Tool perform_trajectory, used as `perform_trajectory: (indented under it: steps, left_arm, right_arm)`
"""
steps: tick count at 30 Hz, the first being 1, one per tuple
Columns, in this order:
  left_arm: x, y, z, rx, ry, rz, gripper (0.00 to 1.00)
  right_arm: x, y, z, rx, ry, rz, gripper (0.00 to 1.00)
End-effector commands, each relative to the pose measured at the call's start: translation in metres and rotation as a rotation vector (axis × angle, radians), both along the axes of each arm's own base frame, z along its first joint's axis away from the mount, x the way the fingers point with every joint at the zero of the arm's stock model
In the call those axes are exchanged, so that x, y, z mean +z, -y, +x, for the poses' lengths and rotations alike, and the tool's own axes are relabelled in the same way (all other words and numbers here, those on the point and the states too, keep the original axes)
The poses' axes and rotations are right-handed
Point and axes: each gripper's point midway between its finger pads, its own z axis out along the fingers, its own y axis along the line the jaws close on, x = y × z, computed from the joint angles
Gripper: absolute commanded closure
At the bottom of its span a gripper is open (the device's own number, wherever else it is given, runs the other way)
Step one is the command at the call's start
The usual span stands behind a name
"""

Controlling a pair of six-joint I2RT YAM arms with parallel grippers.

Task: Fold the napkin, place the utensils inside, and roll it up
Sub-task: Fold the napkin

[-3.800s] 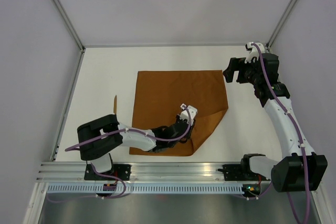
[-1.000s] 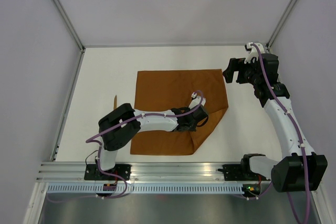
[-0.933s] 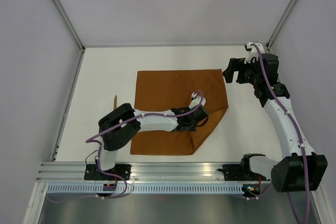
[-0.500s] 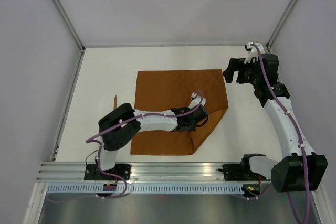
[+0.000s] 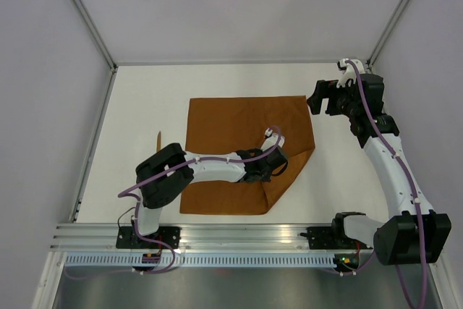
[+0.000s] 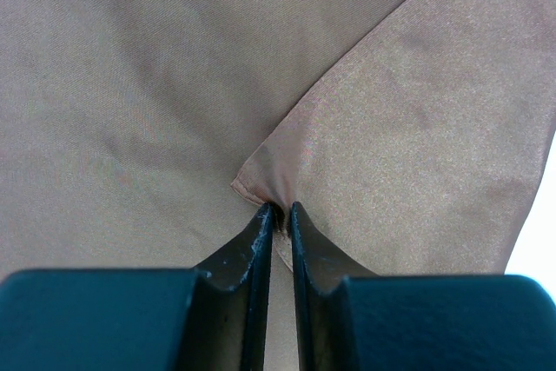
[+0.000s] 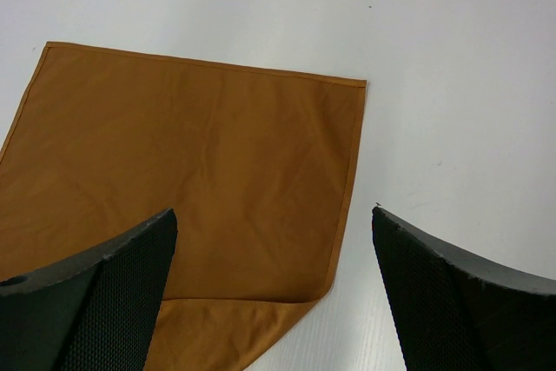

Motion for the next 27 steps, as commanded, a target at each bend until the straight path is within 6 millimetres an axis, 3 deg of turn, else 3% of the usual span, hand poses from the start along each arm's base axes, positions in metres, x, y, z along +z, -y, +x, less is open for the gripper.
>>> perform_trajectory:
  steps: [1, 9, 16, 22, 27]
  left_arm:
    - [0.034, 0.012, 0.004, -0.030, 0.057, -0.055, 0.81]
    - [0.034, 0.010, 0.004, -0.030, 0.064, -0.048, 0.81]
    - [0.035, 0.012, 0.004, -0.035, 0.064, -0.049, 0.95]
    - [0.054, 0.016, 0.007, -0.047, 0.092, -0.078, 0.98]
    - [0.081, 0.012, 0.027, -0.057, 0.152, -0.077, 0.98]
  right_arm:
    - [0.003, -0.001, -0.005, -0.004, 0.008, 0.002, 0.02]
    - [0.004, -0.001, -0.005, -0.004, 0.011, 0.002, 0.02]
    - [0.003, 0.000, -0.004, -0.005, 0.009, 0.001, 0.02]
    - [0.004, 0.000, -0.004, -0.005, 0.010, 0.000, 0.02]
    - [0.003, -0.001, -0.005, -0.004, 0.005, 0.002, 0.02]
